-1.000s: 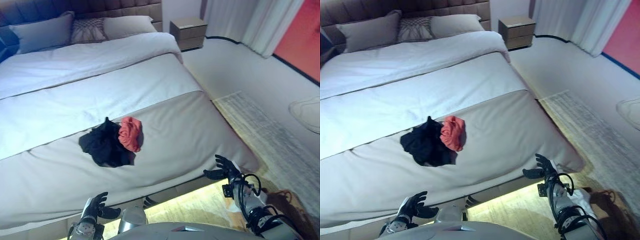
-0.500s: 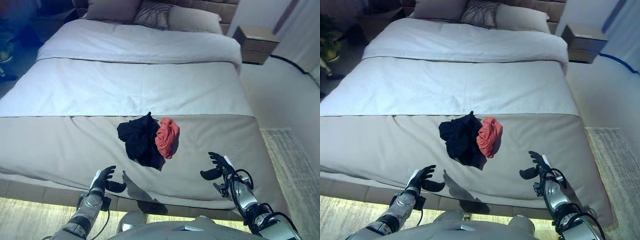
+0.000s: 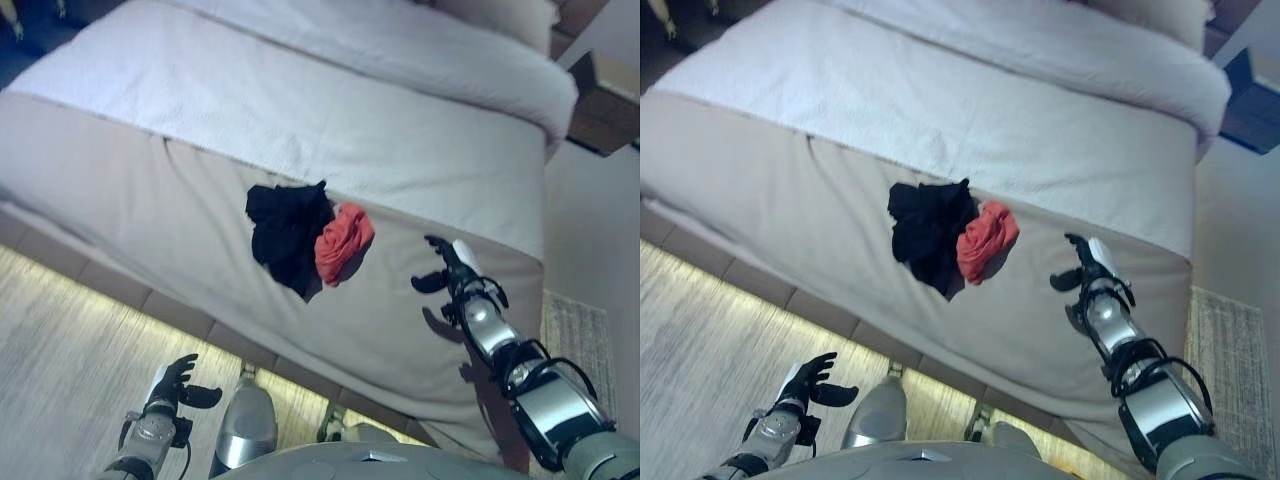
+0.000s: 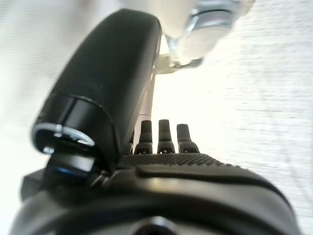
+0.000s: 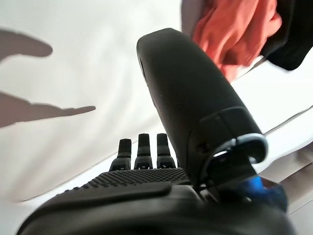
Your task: Pick up the clothes from the bed and place them into the basket
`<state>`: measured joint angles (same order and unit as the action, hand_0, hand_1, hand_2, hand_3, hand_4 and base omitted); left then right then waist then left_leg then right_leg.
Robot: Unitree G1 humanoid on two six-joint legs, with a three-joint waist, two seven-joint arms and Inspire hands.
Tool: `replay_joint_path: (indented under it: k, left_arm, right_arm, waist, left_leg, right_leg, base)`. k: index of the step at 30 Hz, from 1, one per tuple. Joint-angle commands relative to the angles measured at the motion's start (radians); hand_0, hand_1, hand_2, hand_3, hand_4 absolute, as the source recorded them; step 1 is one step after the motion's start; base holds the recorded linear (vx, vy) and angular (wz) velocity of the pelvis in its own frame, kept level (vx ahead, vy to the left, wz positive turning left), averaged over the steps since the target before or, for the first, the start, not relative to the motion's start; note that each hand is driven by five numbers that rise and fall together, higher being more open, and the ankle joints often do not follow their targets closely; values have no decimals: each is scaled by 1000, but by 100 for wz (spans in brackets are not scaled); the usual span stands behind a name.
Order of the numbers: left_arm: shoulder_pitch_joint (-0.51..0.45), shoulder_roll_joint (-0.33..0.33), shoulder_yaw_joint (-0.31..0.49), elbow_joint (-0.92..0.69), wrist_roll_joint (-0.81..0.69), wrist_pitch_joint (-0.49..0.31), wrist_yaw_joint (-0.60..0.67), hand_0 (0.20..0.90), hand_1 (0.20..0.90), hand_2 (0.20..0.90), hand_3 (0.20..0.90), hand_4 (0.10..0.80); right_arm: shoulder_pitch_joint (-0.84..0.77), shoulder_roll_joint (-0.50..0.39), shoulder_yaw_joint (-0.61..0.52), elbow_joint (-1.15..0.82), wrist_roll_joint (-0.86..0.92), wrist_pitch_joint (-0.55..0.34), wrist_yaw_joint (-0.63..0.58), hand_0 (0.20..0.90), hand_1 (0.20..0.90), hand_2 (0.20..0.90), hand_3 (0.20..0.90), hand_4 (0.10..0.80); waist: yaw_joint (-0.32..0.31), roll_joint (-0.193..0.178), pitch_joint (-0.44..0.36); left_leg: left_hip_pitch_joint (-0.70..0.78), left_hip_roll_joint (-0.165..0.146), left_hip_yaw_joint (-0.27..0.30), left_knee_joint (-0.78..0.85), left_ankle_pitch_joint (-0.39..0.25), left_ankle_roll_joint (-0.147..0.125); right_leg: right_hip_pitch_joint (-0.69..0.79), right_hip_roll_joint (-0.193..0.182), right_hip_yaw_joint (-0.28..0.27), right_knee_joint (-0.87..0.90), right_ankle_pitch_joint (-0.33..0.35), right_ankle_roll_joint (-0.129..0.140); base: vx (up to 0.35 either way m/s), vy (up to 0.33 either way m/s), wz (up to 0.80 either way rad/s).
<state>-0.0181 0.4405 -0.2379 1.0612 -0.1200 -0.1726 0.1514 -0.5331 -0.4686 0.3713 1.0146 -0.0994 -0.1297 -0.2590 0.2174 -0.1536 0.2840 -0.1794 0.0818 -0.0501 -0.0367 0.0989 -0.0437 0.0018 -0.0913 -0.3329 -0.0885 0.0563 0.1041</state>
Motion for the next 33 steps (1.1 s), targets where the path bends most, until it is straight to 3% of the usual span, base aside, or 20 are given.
replay_joint_path:
  k: [1, 8, 20, 21, 30, 31, 32, 33]
  left_arm:
    - [-15, 44, 6, -46, -12, -58, -1, 900, 900, 900, 900, 800]
    - [-35, 58, -6, -45, -37, -88, -12, 900, 900, 900, 900, 800]
    - [-46, 55, -43, -81, -81, -102, -12, 900, 900, 900, 900, 800]
    - [-46, 57, -40, -86, -82, -98, -20, 900, 900, 900, 900, 800]
    - [-49, 72, -49, -128, -114, -80, -46, 900, 900, 900, 900, 800]
    - [-50, 75, -50, -138, -114, -72, -50, 900, 900, 900, 900, 800]
    - [-49, 76, -51, -143, -116, -69, -52, 900, 900, 900, 900, 800]
    - [-42, 81, -48, -152, -119, -66, -58, 900, 900, 900, 900, 800]
  right_arm:
    - [-106, -93, 43, -62, 19, -46, -43, 900, 900, 900, 900, 800]
    - [-210, -110, 73, -16, 36, -47, -59, 900, 900, 900, 900, 800]
    - [-437, -161, 107, 110, 38, -10, -95, 900, 900, 900, 900, 800]
    - [-456, -162, 114, 116, 32, 2, -93, 900, 900, 900, 900, 800]
    - [-535, -168, 149, 196, 55, 193, 27, 900, 900, 900, 900, 800]
    - [-537, -165, 149, 208, 54, 194, 27, 785, 785, 785, 765, 665]
    - [-536, -166, 150, 213, 66, 195, 21, 385, 385, 385, 299, 199]
    - [-532, -168, 143, 218, 93, 185, 28, 300, 300, 300, 200, 100]
  waist:
    - [50, 47, 14]
    - [87, 76, 72]
    - [119, 168, 144]
    - [122, 173, 146]
    - [123, 212, 175]
    - [124, 216, 177]
    - [125, 218, 178]
    - [125, 220, 178]
  left_leg:
    - [16, -14, 52, 50, -55, 6]
    - [-76, -20, 27, 136, -56, -13]
    - [-287, -63, -28, 288, -48, -6]
    - [-288, -59, -33, 298, -77, -11]
    - [-372, -55, -32, 343, -70, -2]
    - [-379, -58, -37, 357, -74, 0]
    - [-381, -59, -40, 366, -76, 0]
    - [-380, -59, -42, 374, -80, 1]
  right_leg:
    - [-102, -23, 10, 180, -25, 9]
    - [-130, -26, -29, 209, -35, -11]
    - [-332, -60, -49, 377, -66, -54]
    - [-339, -60, -36, 398, -96, -45]
    - [-448, -80, -20, 496, -126, -56]
    - [-454, -82, -18, 507, -131, -60]
    - [-454, -82, -17, 513, -135, -62]
    - [-451, -82, -14, 519, -140, -65]
  base:
    - [26, -61, 29]
    - [28, -67, 15]
    - [12, -12, 10]
    - [108, -39, 3]
    - [9, -2, 0]
    - [-4, -4, -4]
    - [4, -7, -3]
    - [0, 0, 0]
